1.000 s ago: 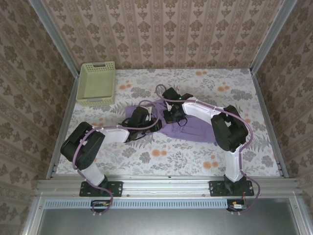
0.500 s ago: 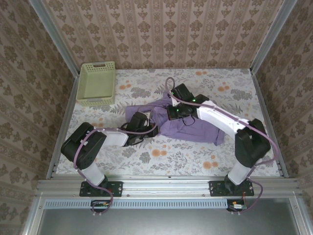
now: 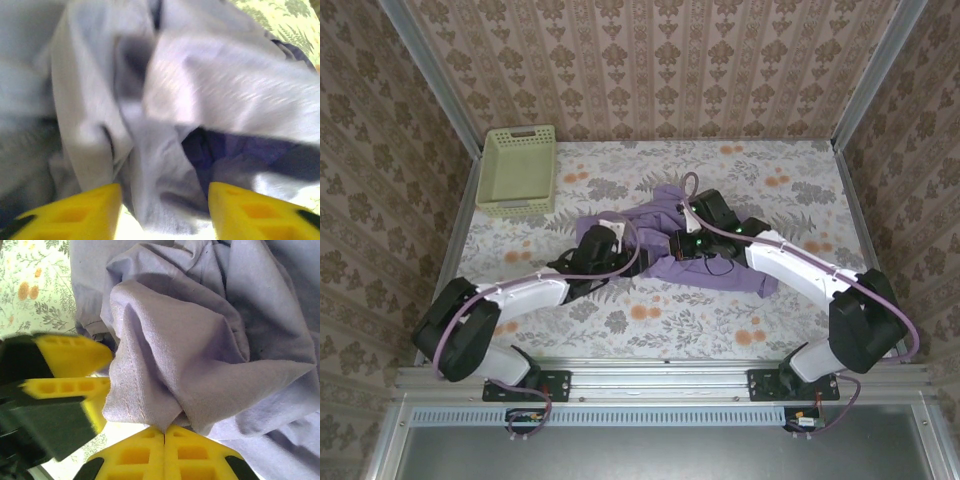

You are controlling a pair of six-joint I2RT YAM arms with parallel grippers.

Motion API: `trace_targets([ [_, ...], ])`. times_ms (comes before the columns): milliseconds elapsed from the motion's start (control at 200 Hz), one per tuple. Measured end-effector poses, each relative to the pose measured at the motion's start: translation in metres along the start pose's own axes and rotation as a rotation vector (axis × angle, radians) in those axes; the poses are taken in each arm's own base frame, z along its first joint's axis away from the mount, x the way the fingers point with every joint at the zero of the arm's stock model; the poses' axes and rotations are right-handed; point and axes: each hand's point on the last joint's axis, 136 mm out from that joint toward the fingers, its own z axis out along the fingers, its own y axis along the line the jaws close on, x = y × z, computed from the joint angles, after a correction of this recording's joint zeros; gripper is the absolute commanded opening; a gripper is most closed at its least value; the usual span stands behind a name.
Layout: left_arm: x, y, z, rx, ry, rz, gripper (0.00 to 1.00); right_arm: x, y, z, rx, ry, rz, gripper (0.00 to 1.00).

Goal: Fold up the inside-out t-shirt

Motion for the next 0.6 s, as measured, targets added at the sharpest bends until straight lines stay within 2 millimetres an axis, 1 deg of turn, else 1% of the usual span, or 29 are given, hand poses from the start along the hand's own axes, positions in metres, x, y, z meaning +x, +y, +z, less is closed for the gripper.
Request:
trace_targets([
  [60, -0.012, -0.008, -0.003, 0.002, -0.028, 0.040, 0.70, 0.002, 0.000, 0.002, -0.008, 0.001, 0.010, 0.00],
  [150, -0.017, -0.017, -0.001, 0.012, -0.028, 0.097, 0.67, 0.004, 0.002, 0.003, -0.019, 0.000, 0.011, 0.00],
  [225, -0.015, -0.019, 0.005, 0.007, -0.006, 0.125, 0.57, 0.002, 0.007, 0.000, -0.034, -0.011, 0.007, 0.00],
  [340, -0.009, -0.014, 0.015, -0.013, 0.031, 0.141, 0.41, -0.002, 0.014, -0.004, -0.054, -0.034, -0.005, 0.00],
  [395, -0.009, -0.013, 0.018, -0.024, 0.039, 0.143, 0.36, -0.004, 0.015, -0.005, -0.057, -0.041, -0.007, 0.00],
  [475, -0.012, -0.013, 0.019, -0.035, 0.040, 0.148, 0.36, -0.003, 0.014, -0.004, -0.057, -0.043, -0.008, 0.00],
  [600, -0.019, -0.010, 0.021, -0.067, 0.027, 0.153, 0.46, 0.004, 0.006, -0.001, -0.033, -0.031, -0.002, 0.00],
])
